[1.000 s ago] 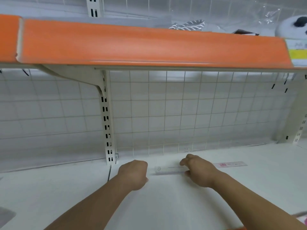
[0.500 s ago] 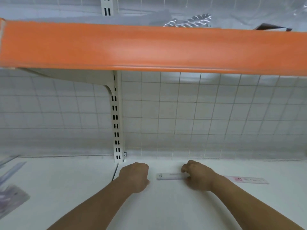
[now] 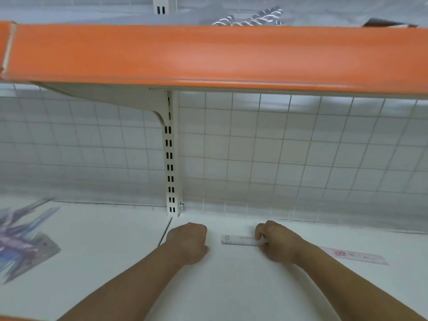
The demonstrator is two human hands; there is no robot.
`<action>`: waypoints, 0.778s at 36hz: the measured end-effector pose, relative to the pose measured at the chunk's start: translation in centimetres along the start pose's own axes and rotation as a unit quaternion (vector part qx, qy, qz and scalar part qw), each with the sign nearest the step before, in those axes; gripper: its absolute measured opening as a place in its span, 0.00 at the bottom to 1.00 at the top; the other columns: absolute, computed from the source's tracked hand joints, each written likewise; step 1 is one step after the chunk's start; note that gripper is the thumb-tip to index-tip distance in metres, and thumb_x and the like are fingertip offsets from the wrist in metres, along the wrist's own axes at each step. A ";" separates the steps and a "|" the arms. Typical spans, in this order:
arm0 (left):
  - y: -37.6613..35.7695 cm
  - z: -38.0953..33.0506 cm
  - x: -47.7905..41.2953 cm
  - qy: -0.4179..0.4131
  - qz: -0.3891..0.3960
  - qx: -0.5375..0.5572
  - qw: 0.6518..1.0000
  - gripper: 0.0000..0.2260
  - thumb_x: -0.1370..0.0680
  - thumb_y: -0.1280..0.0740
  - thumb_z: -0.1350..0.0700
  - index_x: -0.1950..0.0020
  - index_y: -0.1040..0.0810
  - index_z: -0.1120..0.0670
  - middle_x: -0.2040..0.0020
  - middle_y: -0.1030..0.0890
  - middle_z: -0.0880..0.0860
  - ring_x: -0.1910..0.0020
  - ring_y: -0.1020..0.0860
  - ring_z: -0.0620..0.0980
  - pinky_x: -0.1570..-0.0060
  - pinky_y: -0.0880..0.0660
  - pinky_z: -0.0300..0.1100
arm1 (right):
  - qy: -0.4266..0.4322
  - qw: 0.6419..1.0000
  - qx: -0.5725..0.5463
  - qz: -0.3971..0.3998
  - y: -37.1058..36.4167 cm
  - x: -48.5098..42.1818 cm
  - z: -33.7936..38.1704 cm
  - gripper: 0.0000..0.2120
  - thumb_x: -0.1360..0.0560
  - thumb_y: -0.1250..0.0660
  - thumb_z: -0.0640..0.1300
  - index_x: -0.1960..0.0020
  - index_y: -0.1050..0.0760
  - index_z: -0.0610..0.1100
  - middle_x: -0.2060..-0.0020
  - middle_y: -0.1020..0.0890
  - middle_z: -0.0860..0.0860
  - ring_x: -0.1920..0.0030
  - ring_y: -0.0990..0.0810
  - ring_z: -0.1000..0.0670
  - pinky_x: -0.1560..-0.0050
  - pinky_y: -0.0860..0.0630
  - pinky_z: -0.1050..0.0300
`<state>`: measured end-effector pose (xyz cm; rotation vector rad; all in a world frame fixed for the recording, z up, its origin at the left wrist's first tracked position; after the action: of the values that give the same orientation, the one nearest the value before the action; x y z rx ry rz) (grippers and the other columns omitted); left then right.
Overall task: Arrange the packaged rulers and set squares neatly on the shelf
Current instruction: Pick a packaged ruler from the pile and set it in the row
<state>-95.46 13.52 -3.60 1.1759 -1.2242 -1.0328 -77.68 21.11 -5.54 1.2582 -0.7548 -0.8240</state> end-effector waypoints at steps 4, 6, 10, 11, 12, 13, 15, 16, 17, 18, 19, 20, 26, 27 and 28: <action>0.0 0.1 0.2 0.010 0.001 -0.001 1.000 0.17 0.20 0.40 0.48 0.33 0.30 0.52 0.35 0.27 0.50 0.36 0.27 0.51 0.43 0.30 0.44 | 0.009 1.000 0.008 0.005 -0.3 0.0 -0.1 0.08 0.24 0.40 0.41 0.52 0.34 0.54 0.51 0.33 0.53 0.51 0.30 0.52 0.45 0.29 0.57; -0.1 0.1 0.4 0.015 0.002 -0.002 1.000 0.17 0.20 0.40 0.48 0.33 0.30 0.52 0.34 0.27 0.50 0.36 0.27 0.51 0.42 0.30 0.44 | 0.012 1.000 0.009 0.006 -0.3 -0.1 -0.1 0.08 0.23 0.40 0.41 0.52 0.34 0.54 0.51 0.33 0.53 0.52 0.30 0.52 0.46 0.29 0.58; -0.1 0.3 0.7 0.019 0.001 -0.003 1.000 0.17 0.20 0.40 0.48 0.33 0.30 0.52 0.34 0.27 0.50 0.36 0.27 0.52 0.42 0.30 0.45 | 0.011 1.000 0.014 0.010 -0.4 0.0 -0.2 0.08 0.23 0.41 0.40 0.50 0.31 0.53 0.52 0.34 0.53 0.53 0.31 0.52 0.48 0.29 0.57; -0.1 0.3 0.8 0.020 0.000 -0.004 1.000 0.17 0.20 0.40 0.48 0.33 0.30 0.52 0.34 0.27 0.50 0.36 0.27 0.52 0.42 0.30 0.45 | 0.011 1.000 0.016 0.010 -0.4 0.0 -0.2 0.09 0.23 0.40 0.40 0.47 0.29 0.51 0.52 0.34 0.53 0.53 0.31 0.52 0.49 0.29 0.57; 0.0 0.3 0.9 0.022 0.000 -0.004 1.000 0.17 0.20 0.40 0.48 0.33 0.31 0.52 0.34 0.27 0.50 0.36 0.27 0.52 0.42 0.30 0.45 | 0.011 1.000 0.017 0.009 -0.4 0.0 -0.2 0.10 0.23 0.40 0.40 0.45 0.28 0.50 0.52 0.34 0.53 0.53 0.31 0.52 0.49 0.29 0.57; 0.0 0.4 1.0 0.023 -0.001 -0.004 1.000 0.17 0.20 0.41 0.48 0.33 0.31 0.52 0.34 0.27 0.50 0.36 0.27 0.52 0.42 0.30 0.45 | 0.010 1.000 0.017 0.009 -0.3 0.0 -0.2 0.10 0.23 0.40 0.40 0.43 0.28 0.49 0.52 0.34 0.53 0.53 0.31 0.52 0.49 0.29 0.57; 0.1 0.5 1.1 0.027 0.000 0.000 1.000 0.16 0.20 0.41 0.49 0.33 0.30 0.53 0.35 0.27 0.50 0.37 0.27 0.52 0.42 0.29 0.46 | 0.009 1.000 0.016 0.001 0.0 -0.1 0.1 0.11 0.24 0.40 0.39 0.43 0.27 0.49 0.51 0.34 0.53 0.53 0.30 0.52 0.50 0.29 0.57; 0.1 0.7 1.3 0.030 0.000 0.004 1.000 0.16 0.20 0.41 0.49 0.33 0.30 0.53 0.36 0.26 0.50 0.37 0.27 0.52 0.42 0.28 0.46 | 0.010 1.000 0.013 -0.006 0.2 -0.2 0.4 0.11 0.24 0.39 0.39 0.43 0.27 0.49 0.51 0.34 0.53 0.53 0.30 0.52 0.50 0.28 0.57; 0.2 0.8 1.4 0.033 0.000 0.007 0.999 0.16 0.20 0.41 0.49 0.34 0.30 0.53 0.36 0.26 0.50 0.38 0.26 0.52 0.42 0.29 0.45 | 0.013 1.000 0.009 -0.014 0.5 -0.2 0.9 0.11 0.24 0.39 0.39 0.44 0.27 0.49 0.51 0.33 0.53 0.53 0.30 0.52 0.50 0.28 0.57; 0.2 1.0 1.6 0.037 -0.001 0.009 0.999 0.16 0.20 0.41 0.49 0.34 0.30 0.53 0.37 0.26 0.50 0.38 0.26 0.52 0.43 0.29 0.45 | 0.019 1.000 0.005 -0.021 0.8 -0.3 1.5 0.11 0.24 0.40 0.39 0.44 0.27 0.50 0.51 0.33 0.54 0.54 0.30 0.52 0.52 0.28 0.57; 0.3 1.2 1.8 0.040 -0.002 0.010 0.999 0.16 0.20 0.41 0.49 0.34 0.30 0.53 0.37 0.25 0.50 0.38 0.26 0.52 0.43 0.29 0.45 | 0.028 0.999 0.002 -0.030 1.1 -0.4 2.3 0.10 0.24 0.40 0.40 0.46 0.26 0.50 0.52 0.33 0.54 0.54 0.30 0.52 0.53 0.29 0.58; 0.4 1.5 2.0 0.045 -0.004 0.012 0.999 0.16 0.19 0.41 0.49 0.34 0.30 0.53 0.37 0.25 0.50 0.38 0.26 0.52 0.43 0.29 0.45 | 0.038 0.999 0.000 -0.038 1.4 -0.4 3.2 0.09 0.23 0.41 0.40 0.48 0.26 0.50 0.52 0.32 0.54 0.55 0.30 0.52 0.55 0.30 0.59; 0.9 4.2 4.1 0.090 -0.014 0.027 0.995 0.16 0.20 0.40 0.48 0.33 0.30 0.52 0.37 0.26 0.51 0.38 0.26 0.52 0.43 0.29 0.44 | 0.107 0.992 -0.017 -0.062 2.2 -0.7 9.5 0.05 0.22 0.40 0.44 0.50 0.25 0.48 0.52 0.30 0.54 0.53 0.28 0.52 0.53 0.27 0.57; 0.9 4.9 4.5 0.100 -0.014 0.030 0.994 0.16 0.20 0.40 0.48 0.33 0.30 0.52 0.37 0.26 0.51 0.39 0.26 0.52 0.43 0.28 0.44 | 0.118 0.991 -0.019 -0.060 2.1 -0.7 10.6 0.06 0.22 0.40 0.45 0.49 0.25 0.48 0.51 0.29 0.53 0.52 0.27 0.51 0.52 0.27 0.57; 1.0 5.6 5.0 0.109 -0.015 0.033 0.993 0.17 0.20 0.40 0.48 0.33 0.29 0.52 0.37 0.26 0.51 0.39 0.26 0.52 0.44 0.28 0.45 | 0.130 0.990 -0.020 -0.058 2.0 -0.8 11.8 0.07 0.21 0.40 0.46 0.48 0.25 0.48 0.50 0.28 0.52 0.50 0.26 0.50 0.51 0.26 0.57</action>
<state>-100.62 8.19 -2.12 1.3252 -1.0776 -0.8650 -87.89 16.14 -1.75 1.3521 -0.4576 -0.7464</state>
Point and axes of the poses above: each hand's wrist, its own x-axis away from the middle knuckle, its own y-axis out of the back of the hand, z = x × y, the point moved 10 cm from there along -x, towards the middle knuckle
